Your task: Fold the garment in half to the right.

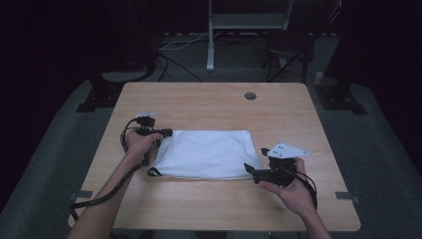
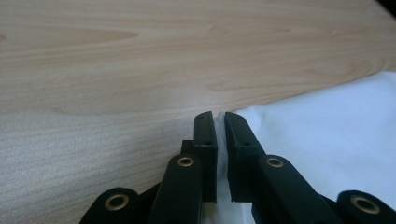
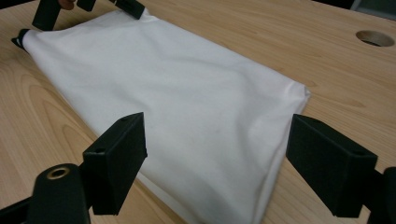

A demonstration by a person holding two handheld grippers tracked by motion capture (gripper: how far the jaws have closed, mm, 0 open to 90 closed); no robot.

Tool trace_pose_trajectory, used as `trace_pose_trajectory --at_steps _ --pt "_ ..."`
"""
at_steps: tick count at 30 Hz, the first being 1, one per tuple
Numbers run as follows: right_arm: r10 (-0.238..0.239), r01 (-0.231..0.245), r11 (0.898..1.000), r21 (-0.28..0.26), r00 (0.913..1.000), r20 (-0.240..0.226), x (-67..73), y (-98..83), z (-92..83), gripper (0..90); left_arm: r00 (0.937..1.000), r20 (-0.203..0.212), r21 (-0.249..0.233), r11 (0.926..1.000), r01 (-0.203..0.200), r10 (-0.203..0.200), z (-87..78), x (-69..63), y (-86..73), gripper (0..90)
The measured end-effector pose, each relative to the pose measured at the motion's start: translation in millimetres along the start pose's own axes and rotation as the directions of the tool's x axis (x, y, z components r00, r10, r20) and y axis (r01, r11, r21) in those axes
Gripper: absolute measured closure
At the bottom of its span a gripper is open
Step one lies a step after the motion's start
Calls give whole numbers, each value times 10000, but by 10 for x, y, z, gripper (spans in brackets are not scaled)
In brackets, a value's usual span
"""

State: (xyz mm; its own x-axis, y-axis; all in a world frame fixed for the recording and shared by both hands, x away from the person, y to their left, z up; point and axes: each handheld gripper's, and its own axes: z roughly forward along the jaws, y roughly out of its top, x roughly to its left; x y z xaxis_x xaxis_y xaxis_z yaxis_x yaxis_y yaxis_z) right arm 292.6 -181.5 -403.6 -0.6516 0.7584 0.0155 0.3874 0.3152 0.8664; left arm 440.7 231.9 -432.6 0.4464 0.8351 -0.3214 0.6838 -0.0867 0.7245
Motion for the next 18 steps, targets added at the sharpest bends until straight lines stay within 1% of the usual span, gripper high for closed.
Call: trace_pose_trajectory --at_steps 3,8,10,11,14,17,18 --pt "-142 143 9999 44 9998 -161 46 25 44 196 10000 54 -8 10000 -9 9 -48 -13 30 843" --pt "-381 384 9992 69 9982 -470 149 81 131 196 9996 296 -16 10000 -49 49 -119 -87 73 843" --pt "-522 528 9986 81 9967 -619 195 112 172 196 9994 330 11 9999 -136 136 -139 -113 84 843" --pt "-589 595 9982 66 9959 -684 222 130 194 196 9992 378 13 10000 -93 93 -149 -128 89 843" --pt "-792 802 9967 80 9927 -907 314 185 257 196 9990 426 -15 10000 -90 91 -173 -158 105 843" --pt "-1074 1099 9938 139 9871 -1188 408 236 337 196 9991 369 -10 9998 -217 217 -189 -177 119 843" --pt "-1167 1196 9927 159 9852 -1254 438 251 366 196 9992 353 7 9998 -194 194 -194 -184 124 843"
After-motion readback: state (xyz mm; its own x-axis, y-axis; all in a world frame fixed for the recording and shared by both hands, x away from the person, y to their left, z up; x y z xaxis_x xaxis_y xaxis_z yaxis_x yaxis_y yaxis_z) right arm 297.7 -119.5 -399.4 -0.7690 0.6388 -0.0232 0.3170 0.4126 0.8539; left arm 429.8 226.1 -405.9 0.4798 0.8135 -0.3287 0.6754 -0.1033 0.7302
